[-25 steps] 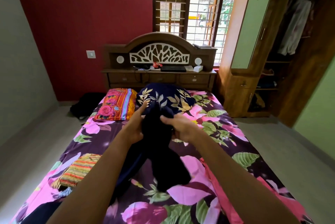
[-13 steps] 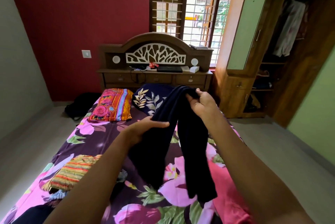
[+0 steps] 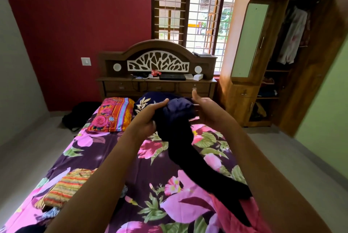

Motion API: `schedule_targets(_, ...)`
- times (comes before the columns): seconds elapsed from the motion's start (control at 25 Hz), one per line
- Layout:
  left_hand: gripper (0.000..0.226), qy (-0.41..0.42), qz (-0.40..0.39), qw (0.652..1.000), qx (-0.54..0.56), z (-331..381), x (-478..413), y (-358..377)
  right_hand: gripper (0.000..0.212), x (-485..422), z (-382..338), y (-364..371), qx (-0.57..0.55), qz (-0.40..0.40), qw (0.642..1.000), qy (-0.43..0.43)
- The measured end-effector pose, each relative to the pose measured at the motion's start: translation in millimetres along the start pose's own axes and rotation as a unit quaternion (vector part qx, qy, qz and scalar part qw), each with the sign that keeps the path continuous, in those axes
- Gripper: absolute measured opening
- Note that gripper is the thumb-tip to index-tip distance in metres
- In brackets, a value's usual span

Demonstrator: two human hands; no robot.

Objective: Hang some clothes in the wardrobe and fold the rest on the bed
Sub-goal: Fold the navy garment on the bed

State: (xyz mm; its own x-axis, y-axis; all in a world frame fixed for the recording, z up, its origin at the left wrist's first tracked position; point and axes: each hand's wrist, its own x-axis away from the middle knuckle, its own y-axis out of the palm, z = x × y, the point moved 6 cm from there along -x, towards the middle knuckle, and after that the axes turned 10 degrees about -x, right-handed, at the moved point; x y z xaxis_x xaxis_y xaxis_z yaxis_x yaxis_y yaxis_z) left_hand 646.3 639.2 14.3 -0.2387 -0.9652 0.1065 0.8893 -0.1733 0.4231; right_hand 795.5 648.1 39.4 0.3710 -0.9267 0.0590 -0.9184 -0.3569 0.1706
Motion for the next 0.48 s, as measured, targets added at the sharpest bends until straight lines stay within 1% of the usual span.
schedule_targets(0.04, 0.017, -0.007, 0.008, 1.0, 0.003, 5, -3, 2, 0.05, 5, -11, 6, 0.028, -0.021, 0.998, -0.045)
schedule_targets(0.08, 0.019, -0.011, 0.024, 1.0, -0.001, 9, -5, 2, 0.049, 11, -21, 12, 0.068, -0.05, 0.992, -0.097)
schedule_targets(0.12, 0.022, -0.02, 0.03, 0.999, -0.006, 13, -6, 4, 0.057, 18, -28, 20, 0.127, -0.089, 0.977, -0.149)
schedule_targets(0.16, 0.022, -0.028, 0.038, 0.999, -0.018, 17, -8, 4, 0.073, 23, -29, 26, 0.209, -0.128, 0.952, -0.183)
schedule_targets(0.2, 0.021, -0.036, 0.041, 0.998, -0.024, 21, -7, 6, 0.084, 25, -29, 33, 0.296, -0.15, 0.92, -0.209)
schedule_targets(0.24, 0.02, -0.041, 0.048, 0.997, -0.034, 25, -5, 8, 0.083, 22, -29, 35, 0.353, -0.14, 0.895, -0.234)
schedule_targets(0.28, 0.02, -0.044, 0.049, 0.997, -0.04, 29, -2, 11, 0.072, 18, -34, 34, 0.354, -0.109, 0.892, -0.26)
schedule_targets(0.32, 0.019, -0.037, 0.047, 0.996, -0.061, 33, -1, 12, 0.057, 14, -42, 28, 0.321, -0.059, 0.899, -0.292)
schedule_targets(0.36, 0.019, -0.027, 0.037, 0.994, -0.095, 36, 1, 15, 0.045, 12, -51, 23, 0.288, -0.014, 0.904, -0.317)
schedule_targets(0.4, 0.019, -0.013, 0.022, 0.989, -0.144, 38, 2, 16, 0.036, 10, -59, 17, 0.286, 0.033, 0.897, -0.335)
schedule_targets(0.48, 0.022, 0.004, -0.004, 0.974, -0.224, 40, 5, 19, 0.028, 7, -66, 17, 0.355, 0.089, 0.862, -0.352)
